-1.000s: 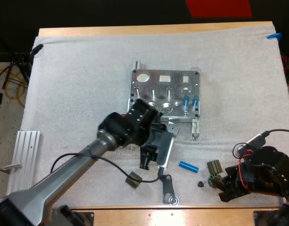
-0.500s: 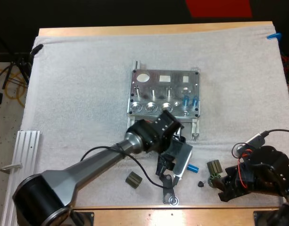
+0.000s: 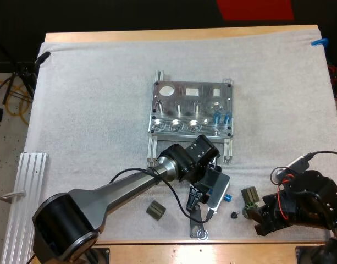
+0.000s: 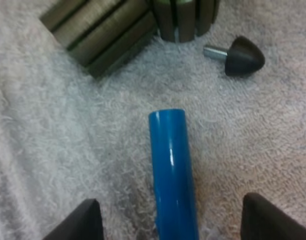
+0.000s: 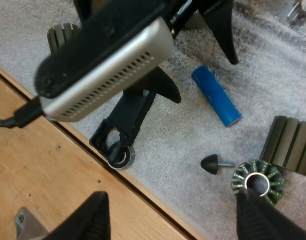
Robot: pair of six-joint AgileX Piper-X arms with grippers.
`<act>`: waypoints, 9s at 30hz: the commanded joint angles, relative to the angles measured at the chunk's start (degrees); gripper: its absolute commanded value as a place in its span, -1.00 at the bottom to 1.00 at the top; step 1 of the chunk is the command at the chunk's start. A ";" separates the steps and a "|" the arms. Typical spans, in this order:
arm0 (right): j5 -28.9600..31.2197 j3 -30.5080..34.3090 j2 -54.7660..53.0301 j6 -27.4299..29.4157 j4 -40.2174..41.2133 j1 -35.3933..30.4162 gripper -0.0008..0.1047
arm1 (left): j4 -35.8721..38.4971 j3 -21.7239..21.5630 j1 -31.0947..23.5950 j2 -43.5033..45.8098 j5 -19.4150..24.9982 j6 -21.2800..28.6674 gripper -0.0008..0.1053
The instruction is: Load cells from right to left
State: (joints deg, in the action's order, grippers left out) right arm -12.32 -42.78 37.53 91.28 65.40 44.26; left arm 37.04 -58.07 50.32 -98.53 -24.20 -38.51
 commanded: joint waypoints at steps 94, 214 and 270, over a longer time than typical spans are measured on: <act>-2.54 -0.75 9.04 -26.86 -21.85 -0.08 0.03 | 5.02 -0.04 0.63 27.40 -1.31 -19.52 -0.98; 18.12 -35.33 38.33 34.93 -0.81 -0.86 -0.99 | 16.55 10.90 0.35 59.80 37.72 -79.95 0.18; 20.72 -54.27 69.49 41.86 0.88 -6.93 -0.99 | 15.34 11.25 0.35 59.77 37.71 -79.49 0.18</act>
State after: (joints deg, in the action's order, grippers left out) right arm 8.39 -96.33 106.77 132.64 66.60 37.54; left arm 53.35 -46.71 50.64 -39.11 12.18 -117.83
